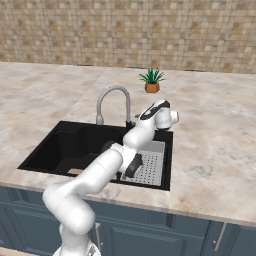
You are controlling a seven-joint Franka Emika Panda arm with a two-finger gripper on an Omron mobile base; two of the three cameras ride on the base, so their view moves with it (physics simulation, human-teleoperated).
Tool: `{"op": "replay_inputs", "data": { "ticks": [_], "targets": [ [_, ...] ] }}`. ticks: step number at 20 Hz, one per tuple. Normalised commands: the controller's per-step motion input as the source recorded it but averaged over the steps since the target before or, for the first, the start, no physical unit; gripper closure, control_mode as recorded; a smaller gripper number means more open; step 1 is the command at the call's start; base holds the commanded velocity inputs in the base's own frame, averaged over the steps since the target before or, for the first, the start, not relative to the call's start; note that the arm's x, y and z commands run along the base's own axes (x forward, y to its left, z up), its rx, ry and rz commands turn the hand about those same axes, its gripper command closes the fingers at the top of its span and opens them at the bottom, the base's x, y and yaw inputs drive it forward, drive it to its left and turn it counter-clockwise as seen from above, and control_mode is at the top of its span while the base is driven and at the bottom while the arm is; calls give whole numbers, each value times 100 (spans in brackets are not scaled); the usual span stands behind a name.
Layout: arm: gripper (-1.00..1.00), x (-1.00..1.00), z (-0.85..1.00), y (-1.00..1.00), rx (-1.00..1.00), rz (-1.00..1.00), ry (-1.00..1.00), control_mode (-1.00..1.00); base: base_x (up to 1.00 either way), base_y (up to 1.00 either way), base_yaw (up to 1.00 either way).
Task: Turn on the sink faucet with hot water and rinse the cutting board for ten seconds, then turn off the faucet. Push the cutting board to reach the water if necessary.
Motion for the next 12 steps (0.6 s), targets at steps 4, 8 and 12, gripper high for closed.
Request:
{"op": "replay_inputs", "data": {
  "ticks": [4, 8, 12],
  "targets": [
    [-100, 0, -8, 18, 0, 2, 0, -100, 0, 0, 0],
    [-100, 2, -6, 25, 0, 2, 0, -100, 0, 0, 0],
    [-100, 0, -3, 39, 0, 0, 0, -100, 0, 0, 0]
  ]
}}
